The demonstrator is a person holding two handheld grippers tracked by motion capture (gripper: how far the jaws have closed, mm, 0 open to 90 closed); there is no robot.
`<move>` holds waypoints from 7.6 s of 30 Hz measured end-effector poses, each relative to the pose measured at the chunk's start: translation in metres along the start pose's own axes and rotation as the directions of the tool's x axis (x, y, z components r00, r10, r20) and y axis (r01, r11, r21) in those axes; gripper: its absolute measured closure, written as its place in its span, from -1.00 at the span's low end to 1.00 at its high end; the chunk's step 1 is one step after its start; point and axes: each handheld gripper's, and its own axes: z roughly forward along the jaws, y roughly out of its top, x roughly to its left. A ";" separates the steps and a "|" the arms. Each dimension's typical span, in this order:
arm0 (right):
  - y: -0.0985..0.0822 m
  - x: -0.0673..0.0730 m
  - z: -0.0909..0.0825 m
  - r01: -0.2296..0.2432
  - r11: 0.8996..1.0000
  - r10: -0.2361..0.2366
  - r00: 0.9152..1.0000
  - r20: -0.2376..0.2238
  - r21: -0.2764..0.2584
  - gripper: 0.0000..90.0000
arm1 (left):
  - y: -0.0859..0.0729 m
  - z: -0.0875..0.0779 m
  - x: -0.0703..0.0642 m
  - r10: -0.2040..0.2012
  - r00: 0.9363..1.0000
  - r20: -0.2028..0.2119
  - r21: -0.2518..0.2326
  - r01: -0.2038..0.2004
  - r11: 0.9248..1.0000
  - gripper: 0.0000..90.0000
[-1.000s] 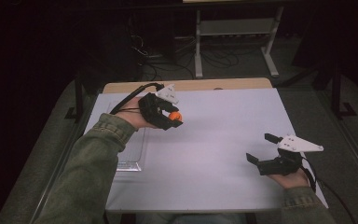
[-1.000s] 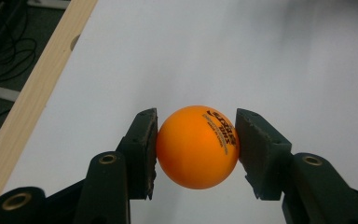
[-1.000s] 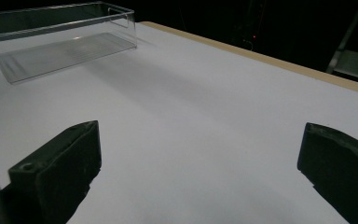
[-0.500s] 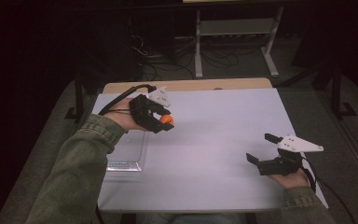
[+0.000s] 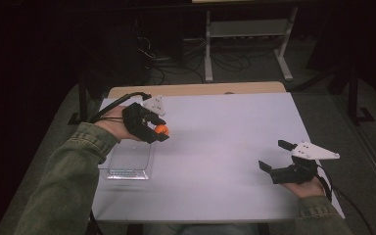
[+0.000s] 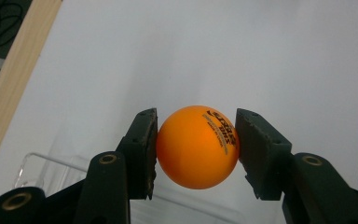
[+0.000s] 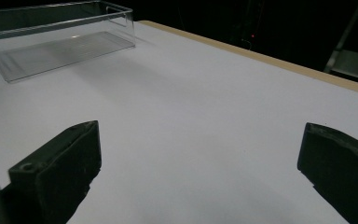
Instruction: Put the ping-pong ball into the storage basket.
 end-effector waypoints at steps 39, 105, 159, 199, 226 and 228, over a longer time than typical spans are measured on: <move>0.000 0.000 0.000 0.008 1.000 -0.008 1.000 0.000 0.009 -1.00 | -0.057 -0.015 0.007 -0.056 0.998 -0.002 0.243 0.055 0.968 0.12; -0.001 0.002 0.001 0.018 1.000 -0.018 1.000 -0.013 0.019 -1.00 | -0.085 0.071 0.001 -0.057 0.996 0.073 0.308 0.032 0.951 0.11; -0.001 0.003 0.001 0.019 0.999 -0.018 1.000 -0.011 0.026 -1.00 | -0.098 0.036 -0.007 -0.201 0.977 -0.072 0.126 0.209 0.970 -1.00; -0.001 0.003 0.000 0.018 0.999 -0.018 1.000 -0.010 0.027 -1.00 | -0.123 0.012 -0.035 -0.356 0.923 -0.145 -0.348 0.290 0.892 -1.00; -0.001 0.003 0.000 0.016 0.999 -0.016 1.000 -0.007 0.028 -1.00 | -0.167 0.004 -0.057 -0.494 0.848 -0.191 -0.543 0.328 0.773 -1.00; -0.001 0.003 0.000 0.017 0.999 -0.017 1.000 -0.006 0.029 -1.00 | -0.169 0.005 -0.059 -0.508 0.839 -0.194 -0.558 0.331 0.761 -1.00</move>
